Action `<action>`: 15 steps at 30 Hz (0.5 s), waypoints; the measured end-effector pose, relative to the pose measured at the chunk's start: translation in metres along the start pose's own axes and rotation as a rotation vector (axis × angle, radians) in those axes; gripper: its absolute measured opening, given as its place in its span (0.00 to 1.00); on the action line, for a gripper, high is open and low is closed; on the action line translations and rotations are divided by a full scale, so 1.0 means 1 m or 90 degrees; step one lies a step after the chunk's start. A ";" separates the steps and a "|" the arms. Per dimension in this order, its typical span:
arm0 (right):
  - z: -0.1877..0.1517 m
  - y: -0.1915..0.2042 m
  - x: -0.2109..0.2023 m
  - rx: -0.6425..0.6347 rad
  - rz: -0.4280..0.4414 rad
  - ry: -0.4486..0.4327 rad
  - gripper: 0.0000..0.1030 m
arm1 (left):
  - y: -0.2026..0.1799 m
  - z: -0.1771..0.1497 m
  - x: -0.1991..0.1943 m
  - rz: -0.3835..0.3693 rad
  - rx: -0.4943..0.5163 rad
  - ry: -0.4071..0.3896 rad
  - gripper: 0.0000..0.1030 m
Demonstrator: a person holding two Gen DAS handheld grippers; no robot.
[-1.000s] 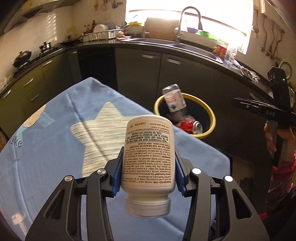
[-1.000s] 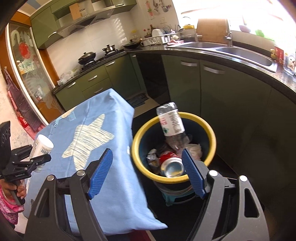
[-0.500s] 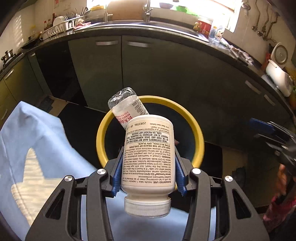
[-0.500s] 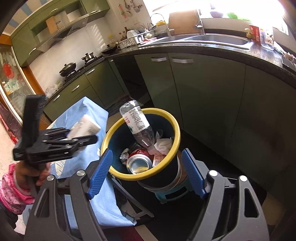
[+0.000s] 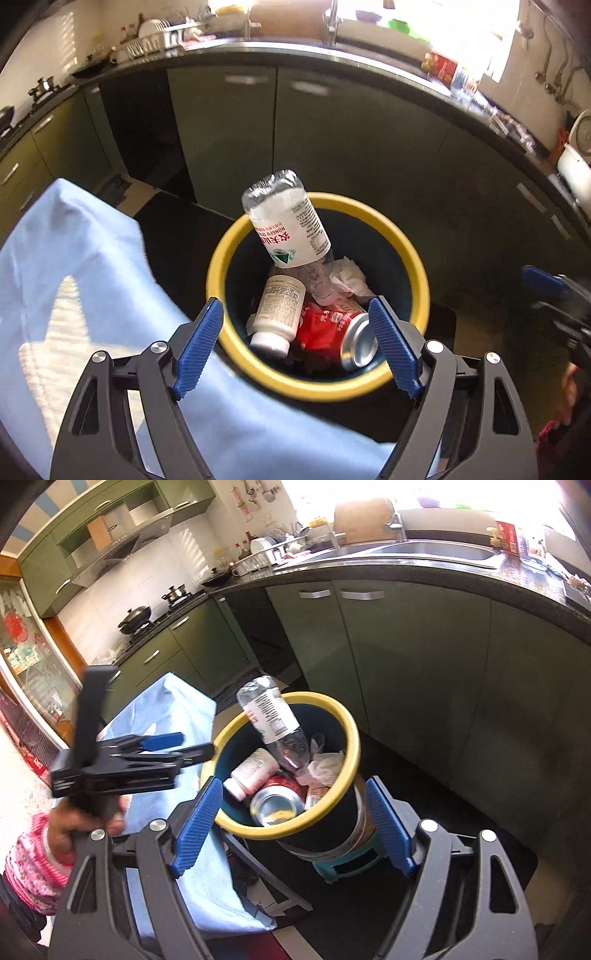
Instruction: Collect trash
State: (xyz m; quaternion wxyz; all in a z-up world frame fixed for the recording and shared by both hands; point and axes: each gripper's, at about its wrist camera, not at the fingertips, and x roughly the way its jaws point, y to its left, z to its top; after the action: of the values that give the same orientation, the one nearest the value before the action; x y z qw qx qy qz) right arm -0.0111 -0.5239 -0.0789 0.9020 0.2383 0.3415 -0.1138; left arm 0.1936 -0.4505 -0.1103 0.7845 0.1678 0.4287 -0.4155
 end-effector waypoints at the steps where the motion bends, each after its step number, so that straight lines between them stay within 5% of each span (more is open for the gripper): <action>1: 0.000 0.005 0.001 -0.007 0.002 0.003 0.73 | 0.003 -0.009 -0.020 0.000 -0.010 -0.018 0.86; 4: -0.003 0.020 0.004 -0.029 0.006 0.009 0.74 | 0.016 -0.038 -0.065 0.022 -0.031 -0.053 0.95; 9: -0.009 0.050 0.008 -0.057 0.028 0.017 0.77 | 0.048 -0.105 -0.133 0.101 -0.093 -0.089 0.95; 15: -0.020 0.097 0.007 -0.119 0.040 0.010 0.83 | 0.103 -0.192 -0.209 0.246 -0.231 -0.152 0.95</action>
State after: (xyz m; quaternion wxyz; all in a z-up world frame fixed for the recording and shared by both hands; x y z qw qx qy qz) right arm 0.0185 -0.4306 -0.0626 0.9209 0.1645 0.3497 -0.0513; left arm 0.1125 -0.1636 -0.0605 0.9112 0.0532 0.3605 -0.1920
